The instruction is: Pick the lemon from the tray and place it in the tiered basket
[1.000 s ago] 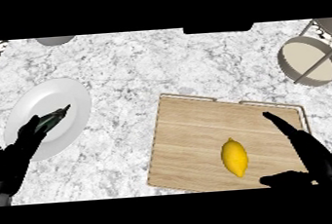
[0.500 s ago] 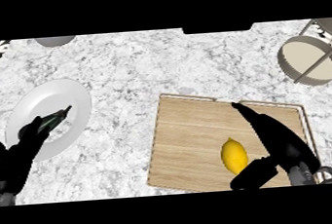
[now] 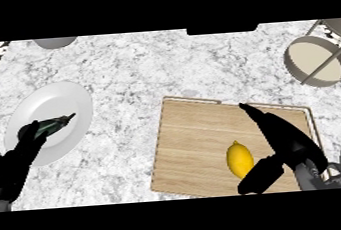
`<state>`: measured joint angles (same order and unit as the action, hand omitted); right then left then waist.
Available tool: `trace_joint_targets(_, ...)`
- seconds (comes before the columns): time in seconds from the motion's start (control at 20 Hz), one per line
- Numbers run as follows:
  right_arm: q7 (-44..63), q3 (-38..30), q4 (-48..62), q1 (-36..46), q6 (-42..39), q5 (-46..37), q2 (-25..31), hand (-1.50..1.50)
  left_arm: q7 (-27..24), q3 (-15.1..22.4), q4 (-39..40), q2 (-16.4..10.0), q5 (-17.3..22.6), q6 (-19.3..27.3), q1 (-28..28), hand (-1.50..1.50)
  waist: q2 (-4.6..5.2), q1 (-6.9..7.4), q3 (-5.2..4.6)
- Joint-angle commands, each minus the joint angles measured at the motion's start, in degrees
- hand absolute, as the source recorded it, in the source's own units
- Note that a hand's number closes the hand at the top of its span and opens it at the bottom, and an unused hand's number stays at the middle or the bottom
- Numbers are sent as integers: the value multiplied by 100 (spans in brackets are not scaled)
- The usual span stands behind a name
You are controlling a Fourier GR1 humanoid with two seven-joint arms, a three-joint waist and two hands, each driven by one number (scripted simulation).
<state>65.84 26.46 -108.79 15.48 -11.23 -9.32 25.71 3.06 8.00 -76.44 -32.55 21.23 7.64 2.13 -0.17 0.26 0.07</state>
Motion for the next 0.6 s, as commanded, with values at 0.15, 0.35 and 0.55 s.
trace_joint_targets(0.15, 869, -74, -279, -361, -242, 241, 140, -150, -33, 10, 53, 278, -216, 119, 87, 0, 6, -53, -10)
trace_joint_targets(0.35, 895, -341, -274, -251, -462, 663, 312, -150, 55, -127, -210, 152, -199, -9, 333, 0, 5, -10, -9)
trace_joint_targets(0.55, 398, -300, 139, -226, -441, 485, 170, -150, 61, -221, 123, 323, -325, -76, 3, 0, 18, -12, -8)
